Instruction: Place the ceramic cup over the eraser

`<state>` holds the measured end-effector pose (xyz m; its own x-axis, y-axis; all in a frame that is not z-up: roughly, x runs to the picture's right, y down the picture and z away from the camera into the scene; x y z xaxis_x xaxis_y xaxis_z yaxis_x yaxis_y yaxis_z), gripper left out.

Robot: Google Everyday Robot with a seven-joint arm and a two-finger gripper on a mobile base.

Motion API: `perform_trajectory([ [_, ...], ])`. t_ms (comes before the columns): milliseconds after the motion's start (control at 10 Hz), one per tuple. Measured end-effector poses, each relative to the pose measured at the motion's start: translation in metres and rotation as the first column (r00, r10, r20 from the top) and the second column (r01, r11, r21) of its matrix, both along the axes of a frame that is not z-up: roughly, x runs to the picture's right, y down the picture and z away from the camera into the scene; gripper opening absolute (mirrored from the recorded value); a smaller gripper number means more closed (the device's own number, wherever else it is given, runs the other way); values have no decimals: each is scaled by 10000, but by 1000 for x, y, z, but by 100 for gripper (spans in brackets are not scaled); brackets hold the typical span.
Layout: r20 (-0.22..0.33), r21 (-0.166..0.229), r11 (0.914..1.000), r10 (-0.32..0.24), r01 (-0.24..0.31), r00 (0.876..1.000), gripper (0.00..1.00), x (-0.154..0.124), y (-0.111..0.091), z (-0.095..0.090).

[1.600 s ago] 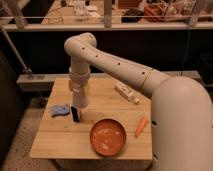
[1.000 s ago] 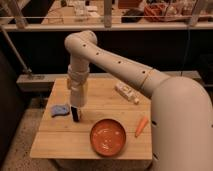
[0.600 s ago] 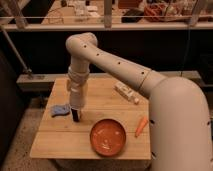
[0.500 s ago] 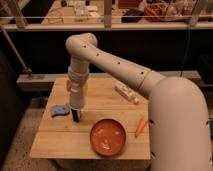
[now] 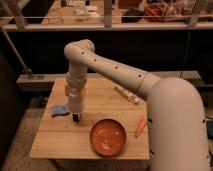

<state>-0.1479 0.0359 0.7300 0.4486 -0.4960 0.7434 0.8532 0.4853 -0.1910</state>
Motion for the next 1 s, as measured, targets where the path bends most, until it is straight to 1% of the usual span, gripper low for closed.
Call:
perform_trajectory([
  [600, 39, -171, 9998, -52, 53, 10000, 9, -3, 17, 11],
  [1000, 50, -282, 9995, -108, 109, 9999, 9, -3, 25, 13],
])
